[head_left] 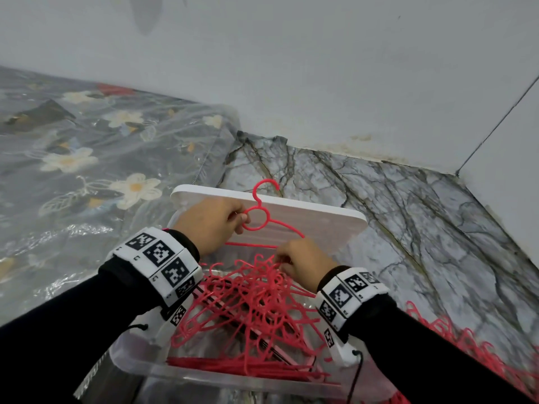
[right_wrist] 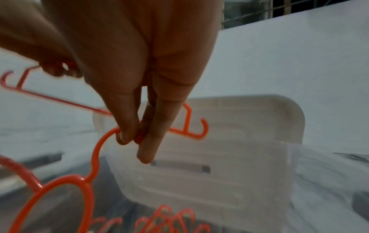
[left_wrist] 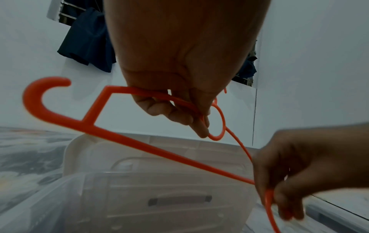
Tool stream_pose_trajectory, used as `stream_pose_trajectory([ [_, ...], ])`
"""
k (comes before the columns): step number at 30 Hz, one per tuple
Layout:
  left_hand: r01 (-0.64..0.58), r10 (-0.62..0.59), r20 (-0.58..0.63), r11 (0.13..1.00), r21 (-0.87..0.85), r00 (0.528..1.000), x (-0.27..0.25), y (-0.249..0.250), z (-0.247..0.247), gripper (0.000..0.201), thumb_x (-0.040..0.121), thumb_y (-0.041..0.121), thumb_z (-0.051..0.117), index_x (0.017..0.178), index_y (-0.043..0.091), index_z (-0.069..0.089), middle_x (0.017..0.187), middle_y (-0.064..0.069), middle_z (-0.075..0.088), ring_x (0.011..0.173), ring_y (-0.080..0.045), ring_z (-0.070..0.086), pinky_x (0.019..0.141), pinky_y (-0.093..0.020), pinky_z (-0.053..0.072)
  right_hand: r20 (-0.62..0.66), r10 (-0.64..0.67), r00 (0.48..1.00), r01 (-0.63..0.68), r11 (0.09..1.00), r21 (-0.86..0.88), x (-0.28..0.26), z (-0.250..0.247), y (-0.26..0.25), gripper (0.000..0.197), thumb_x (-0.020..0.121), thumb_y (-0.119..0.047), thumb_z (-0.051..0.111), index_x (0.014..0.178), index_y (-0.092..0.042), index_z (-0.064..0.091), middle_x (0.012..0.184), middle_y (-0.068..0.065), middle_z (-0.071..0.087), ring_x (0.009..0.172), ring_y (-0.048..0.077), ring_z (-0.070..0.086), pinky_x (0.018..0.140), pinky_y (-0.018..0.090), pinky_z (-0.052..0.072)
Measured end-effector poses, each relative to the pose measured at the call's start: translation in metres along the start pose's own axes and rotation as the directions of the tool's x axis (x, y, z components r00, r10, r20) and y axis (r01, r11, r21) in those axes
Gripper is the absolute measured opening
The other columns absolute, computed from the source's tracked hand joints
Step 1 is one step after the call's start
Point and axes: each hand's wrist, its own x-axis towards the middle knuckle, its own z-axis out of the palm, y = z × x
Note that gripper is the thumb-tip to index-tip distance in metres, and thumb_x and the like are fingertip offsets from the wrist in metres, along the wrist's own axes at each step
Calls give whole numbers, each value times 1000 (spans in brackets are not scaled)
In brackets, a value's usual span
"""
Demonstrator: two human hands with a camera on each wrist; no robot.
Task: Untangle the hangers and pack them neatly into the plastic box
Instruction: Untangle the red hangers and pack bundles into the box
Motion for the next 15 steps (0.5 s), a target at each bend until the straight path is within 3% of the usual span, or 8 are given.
stream_pose_trajectory([
  [5, -26, 21, 43, 994, 103, 999, -4, 3, 3, 20, 97, 32, 47, 95, 26, 66, 72, 13, 65, 75, -7, 60, 79, -34, 49, -183, -57, 982, 66, 997, 42, -20, -40, -8, 15, 88, -13, 61, 100, -11, 69, 100, 4, 69, 94, 19, 60, 78, 26, 42],
  [8, -57, 43, 100, 988, 141, 994, -4, 9, 5, 20, 97, 32, 48, 100, 26, 67, 70, 12, 58, 72, -10, 54, 72, -29, 44, -351, -80, 933, 107, 993, 58, -29, -58, -12, 10, 87, -17, 64, 95, -13, 70, 90, -1, 66, 79, 9, 55, 70, 17, 37],
  [10, -92, 68, 156, 984, 153, 985, -5, 13, 7, 22, 98, 32, 45, 101, 26, 65, 79, 10, 60, 78, -12, 55, 74, -28, 43, -423, -92, 902, 135, 988, 74, -33, -67, -13, 8, 87, -18, 66, 93, -15, 70, 83, -7, 60, 70, 1, 47, 66, 9, 34],
  [12, -140, 121, 210, 987, 74, 970, -8, 17, 10, 25, 100, 35, 39, 92, 29, 61, 85, 7, 64, 83, -14, 58, 78, -29, 44, -474, -84, 876, 145, 985, 94, -36, -72, -13, 7, 86, -17, 67, 91, -15, 71, 82, -9, 58, 68, -1, 45, 65, 7, 34],
  [15, -180, 178, 245, 984, -14, 953, -13, 24, 16, 36, 93, 58, 30, 78, 33, 52, 70, 13, 57, 70, -7, 54, 74, -32, 44, -503, -58, 863, 130, 985, 110, -37, -73, -11, 8, 85, -17, 68, 92, -14, 71, 84, -5, 62, 72, 4, 48, 68, 12, 35],
])
